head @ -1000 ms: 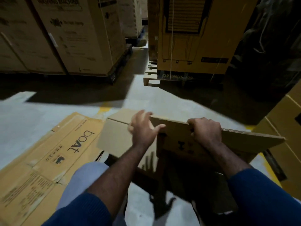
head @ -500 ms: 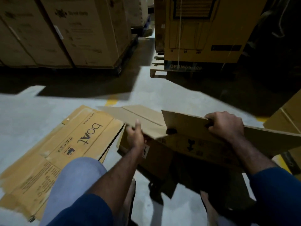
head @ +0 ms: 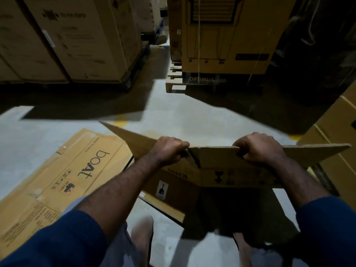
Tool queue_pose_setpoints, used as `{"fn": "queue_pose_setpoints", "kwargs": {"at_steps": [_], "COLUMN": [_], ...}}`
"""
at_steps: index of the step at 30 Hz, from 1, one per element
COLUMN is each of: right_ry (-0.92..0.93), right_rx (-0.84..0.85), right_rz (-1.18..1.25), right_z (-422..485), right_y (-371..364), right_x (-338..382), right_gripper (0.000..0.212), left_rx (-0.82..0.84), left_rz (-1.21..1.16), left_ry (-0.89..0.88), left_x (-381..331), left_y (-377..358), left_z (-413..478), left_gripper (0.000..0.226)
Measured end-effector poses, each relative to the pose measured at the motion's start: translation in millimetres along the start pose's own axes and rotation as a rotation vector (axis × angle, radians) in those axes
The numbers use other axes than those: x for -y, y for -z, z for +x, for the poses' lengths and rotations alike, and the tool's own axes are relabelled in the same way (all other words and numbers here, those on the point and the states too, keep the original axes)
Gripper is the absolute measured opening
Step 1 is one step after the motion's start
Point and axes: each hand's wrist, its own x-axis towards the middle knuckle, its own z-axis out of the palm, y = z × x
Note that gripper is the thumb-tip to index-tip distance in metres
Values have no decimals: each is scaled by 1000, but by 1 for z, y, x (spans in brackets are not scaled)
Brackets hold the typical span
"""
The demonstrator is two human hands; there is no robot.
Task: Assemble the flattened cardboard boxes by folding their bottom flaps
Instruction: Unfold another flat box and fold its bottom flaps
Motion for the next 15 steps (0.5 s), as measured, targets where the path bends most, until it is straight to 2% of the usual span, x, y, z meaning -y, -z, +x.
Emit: {"fn": "queue_pose_setpoints", "kwargs": {"at_steps": [3, 6, 9, 11, 13, 15], "right_ry": [121, 234, 275, 321, 361, 390], "right_rx": [5, -118, -166, -259, -305, -305], "right_rz": [-71, -255, -263, -298, -312, -352], "right_z": [5, 6, 0, -6, -9, -8], "right_y": [-7, -27, -38, -47, -55, -61], "right_x": [22, 47, 56, 58, 55, 53], "right_gripper": [47, 58, 50, 37, 38, 37], "left_rx": [-195, -106, -75, 12, 165, 458], "left_rz": [-3, 19, 77, 57, 2, -238], "left_ry": [-58, 40, 158, 195, 140, 24], "left_x": [-31, -77, -94, -102, -101, -78], "left_y": [0, -1, -1, 9, 26, 44], "left_z": [0, 5, -1, -5, 0, 13], "left_gripper": [15, 29, 33, 26, 21, 23]}}
